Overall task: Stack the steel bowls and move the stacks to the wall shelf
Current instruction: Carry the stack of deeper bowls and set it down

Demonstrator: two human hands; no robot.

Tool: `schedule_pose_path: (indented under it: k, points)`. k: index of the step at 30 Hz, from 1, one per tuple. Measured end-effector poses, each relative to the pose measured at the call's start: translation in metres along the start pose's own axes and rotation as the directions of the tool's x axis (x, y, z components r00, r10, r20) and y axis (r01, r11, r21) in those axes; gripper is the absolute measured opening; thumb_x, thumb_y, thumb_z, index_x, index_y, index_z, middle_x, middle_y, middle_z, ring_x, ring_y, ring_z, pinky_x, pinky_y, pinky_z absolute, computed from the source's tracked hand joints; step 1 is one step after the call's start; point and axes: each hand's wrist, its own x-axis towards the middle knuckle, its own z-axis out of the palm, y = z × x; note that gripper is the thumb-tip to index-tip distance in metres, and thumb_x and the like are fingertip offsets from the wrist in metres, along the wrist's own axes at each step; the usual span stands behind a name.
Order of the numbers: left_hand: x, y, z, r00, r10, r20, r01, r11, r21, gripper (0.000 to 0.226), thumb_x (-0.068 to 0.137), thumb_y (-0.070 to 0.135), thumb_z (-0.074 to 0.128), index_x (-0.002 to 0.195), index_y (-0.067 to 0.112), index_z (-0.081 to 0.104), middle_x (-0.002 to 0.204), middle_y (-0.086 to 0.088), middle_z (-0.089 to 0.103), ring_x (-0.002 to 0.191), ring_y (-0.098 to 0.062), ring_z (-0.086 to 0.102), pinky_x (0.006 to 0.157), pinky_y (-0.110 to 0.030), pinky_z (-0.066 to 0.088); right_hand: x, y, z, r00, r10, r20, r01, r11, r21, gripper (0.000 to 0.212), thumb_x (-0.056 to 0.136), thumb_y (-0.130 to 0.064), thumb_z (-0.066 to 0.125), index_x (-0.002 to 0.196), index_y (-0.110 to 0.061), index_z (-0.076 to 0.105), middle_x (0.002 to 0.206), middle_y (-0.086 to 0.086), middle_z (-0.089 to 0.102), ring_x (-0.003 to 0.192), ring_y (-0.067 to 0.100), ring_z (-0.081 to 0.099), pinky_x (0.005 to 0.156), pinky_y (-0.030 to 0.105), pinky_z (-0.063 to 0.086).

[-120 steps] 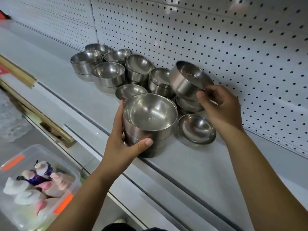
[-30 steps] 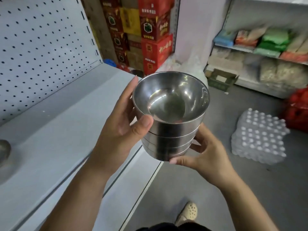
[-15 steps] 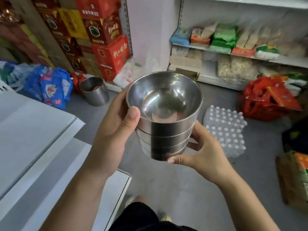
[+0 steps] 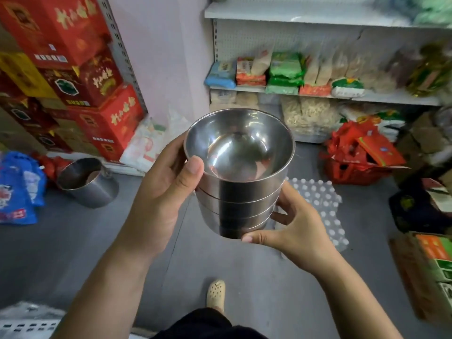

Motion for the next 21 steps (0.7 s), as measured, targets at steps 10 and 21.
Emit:
schedule_pose_path:
  k: [10, 21]
  points:
    - [0.199, -0.039, -0.041, 0.993, -0.018, 0.118, 0.021, 0.999, -0.027, 0.073, 0.093, 0.051, 0.066, 0.150, 0.010, 0.044, 0.146, -0.011, 0.057, 0.139, -0.031, 0.051, 0.115, -0.058, 0.039, 0.174, 0.018, -0.034, 0.991, 0.013, -0.134, -0.013, 1.000, 0.000, 0.104, 0.053, -0.031, 0.100, 0.143, -0.014, 0.052, 0.124, -0.013, 0.071, 0.123, 0.012, 0.064, 0.105, 0.037, 0.053]
    - [0.401, -0.101, -0.012, 0.996, -0.049, 0.077, 0.054, 0.997, -0.058, 0.091, 0.080, 0.061, 0.076, 0.150, 0.012, 0.044, 0.145, -0.009, 0.058, 0.137, -0.031, 0.053, 0.115, -0.061, 0.039, 0.360, 0.071, -0.130, 0.993, 0.020, -0.117, -0.024, 0.999, -0.030, 0.104, 0.053, -0.030, 0.102, 0.144, -0.023, 0.053, 0.124, -0.011, 0.072, 0.123, 0.013, 0.065, 0.106, 0.043, 0.052]
